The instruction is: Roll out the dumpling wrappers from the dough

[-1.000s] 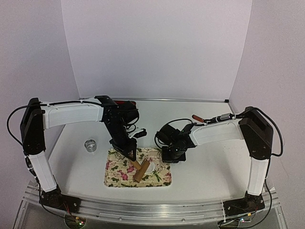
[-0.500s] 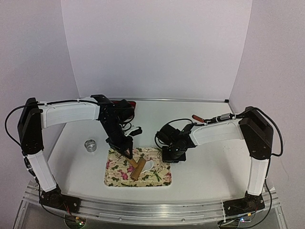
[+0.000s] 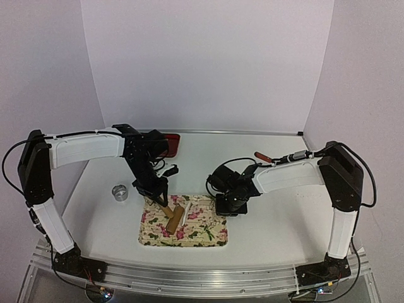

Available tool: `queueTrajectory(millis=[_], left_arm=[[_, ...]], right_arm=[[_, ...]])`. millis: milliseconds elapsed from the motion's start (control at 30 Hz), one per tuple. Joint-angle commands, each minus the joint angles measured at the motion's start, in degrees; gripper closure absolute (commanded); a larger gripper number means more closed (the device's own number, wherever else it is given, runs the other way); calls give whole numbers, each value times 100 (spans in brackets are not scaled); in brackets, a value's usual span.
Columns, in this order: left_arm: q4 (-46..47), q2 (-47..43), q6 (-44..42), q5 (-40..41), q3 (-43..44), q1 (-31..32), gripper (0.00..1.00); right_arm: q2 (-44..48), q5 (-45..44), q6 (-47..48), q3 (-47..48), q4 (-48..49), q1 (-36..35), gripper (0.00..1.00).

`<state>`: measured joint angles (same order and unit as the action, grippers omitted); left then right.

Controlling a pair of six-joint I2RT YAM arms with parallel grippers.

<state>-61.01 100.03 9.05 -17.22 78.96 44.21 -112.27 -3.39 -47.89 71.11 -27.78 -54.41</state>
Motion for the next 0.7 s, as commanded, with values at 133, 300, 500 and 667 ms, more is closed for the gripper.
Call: queueTrajectory(millis=[133, 300, 500, 667], left_arm=[[-247, 74, 212, 1192, -159, -87, 100], [-572, -122, 444, 1199, 298, -97, 100], [-438, -447, 604, 757, 480, -97, 100], [-907, -611, 707, 1146, 618, -110, 100]], right_arm=[[371, -575, 122, -72, -570, 0, 100], [547, -647, 145, -19, -631, 1, 95], [659, -684, 205, 90, -692, 1, 91], [699, -709, 234, 178, -784, 2, 89]])
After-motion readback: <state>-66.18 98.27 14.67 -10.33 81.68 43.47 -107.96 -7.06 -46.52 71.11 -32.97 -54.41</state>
